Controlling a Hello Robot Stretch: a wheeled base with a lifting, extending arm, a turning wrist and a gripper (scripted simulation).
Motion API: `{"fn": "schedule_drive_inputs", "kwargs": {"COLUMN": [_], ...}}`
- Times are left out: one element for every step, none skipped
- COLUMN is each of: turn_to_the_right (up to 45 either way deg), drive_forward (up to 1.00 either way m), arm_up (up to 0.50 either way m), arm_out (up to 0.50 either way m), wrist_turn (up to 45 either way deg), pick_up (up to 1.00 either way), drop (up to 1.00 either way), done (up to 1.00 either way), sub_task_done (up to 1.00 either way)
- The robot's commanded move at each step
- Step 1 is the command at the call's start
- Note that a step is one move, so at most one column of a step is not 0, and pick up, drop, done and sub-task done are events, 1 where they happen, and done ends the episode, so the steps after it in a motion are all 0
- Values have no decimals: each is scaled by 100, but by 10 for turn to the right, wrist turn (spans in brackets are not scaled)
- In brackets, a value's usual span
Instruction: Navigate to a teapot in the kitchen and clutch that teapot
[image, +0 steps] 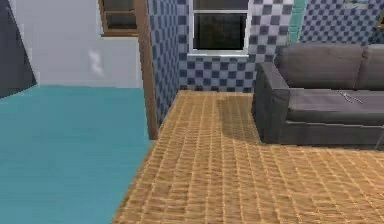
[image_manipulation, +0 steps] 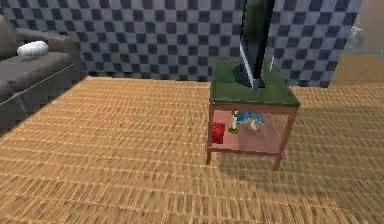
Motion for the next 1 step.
{"fn": "schedule_drive_inputs", "kwargs": {"turn_to_the_right": [-60], "drive_forward": [0], "arm_up": [0], "arm_out": [0], "wrist_turn": [0], "pick_up": [0], "drop": [0], "done": [0], "sub_task_done": [0]}}
